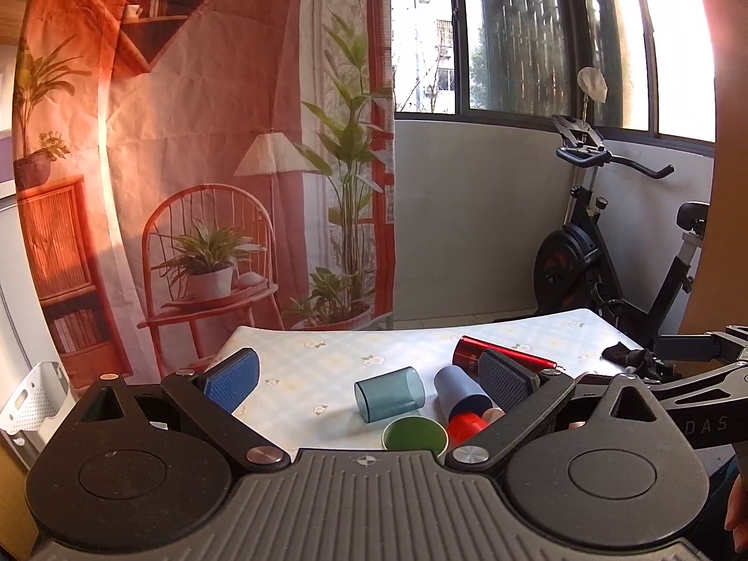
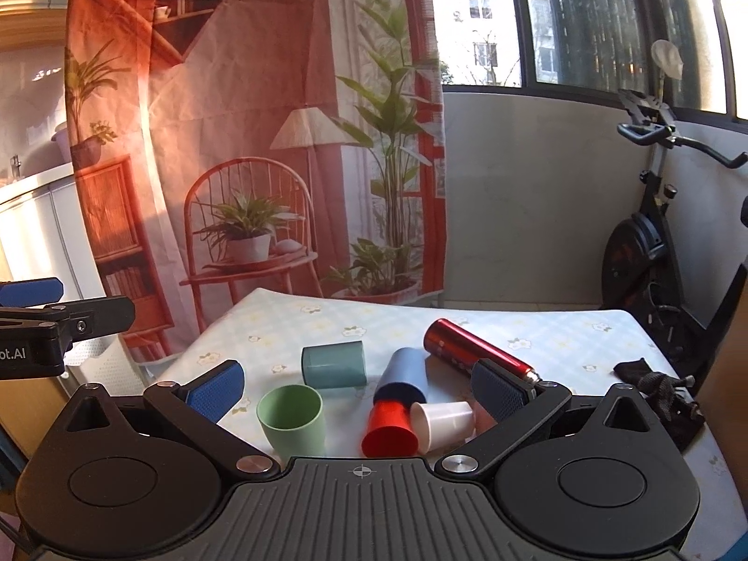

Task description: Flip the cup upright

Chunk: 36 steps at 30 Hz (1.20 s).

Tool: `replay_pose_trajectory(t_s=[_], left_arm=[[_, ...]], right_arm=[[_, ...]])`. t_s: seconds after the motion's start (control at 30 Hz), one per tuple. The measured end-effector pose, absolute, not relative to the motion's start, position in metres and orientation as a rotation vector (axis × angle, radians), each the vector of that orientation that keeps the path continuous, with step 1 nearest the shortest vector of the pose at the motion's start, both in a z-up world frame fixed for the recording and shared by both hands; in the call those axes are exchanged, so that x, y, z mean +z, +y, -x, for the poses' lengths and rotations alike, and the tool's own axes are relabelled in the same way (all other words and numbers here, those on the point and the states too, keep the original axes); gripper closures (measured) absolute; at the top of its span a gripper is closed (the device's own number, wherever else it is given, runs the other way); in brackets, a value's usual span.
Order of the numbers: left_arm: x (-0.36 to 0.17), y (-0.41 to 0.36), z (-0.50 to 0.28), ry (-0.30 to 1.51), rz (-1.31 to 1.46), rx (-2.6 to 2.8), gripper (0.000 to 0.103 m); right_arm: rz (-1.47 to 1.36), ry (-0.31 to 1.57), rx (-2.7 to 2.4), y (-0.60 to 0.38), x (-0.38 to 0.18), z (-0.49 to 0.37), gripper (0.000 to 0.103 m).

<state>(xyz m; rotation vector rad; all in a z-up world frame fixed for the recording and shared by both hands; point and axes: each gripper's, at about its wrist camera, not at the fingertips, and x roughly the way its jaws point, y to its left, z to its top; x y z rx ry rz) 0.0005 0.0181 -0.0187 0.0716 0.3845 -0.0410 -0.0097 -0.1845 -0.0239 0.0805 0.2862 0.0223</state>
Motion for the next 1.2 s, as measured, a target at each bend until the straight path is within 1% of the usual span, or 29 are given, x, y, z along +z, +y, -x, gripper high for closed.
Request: replay_pose_trajectory(t_s=[1.2], left_arm=[[-0.0156, 0.0191, 0.008, 0.369, -0.048, -0.01, 0.002]], right_arm=[[-0.074, 0.264, -0.007, -0.1822, -0.0201, 0.0133, 0.0]])
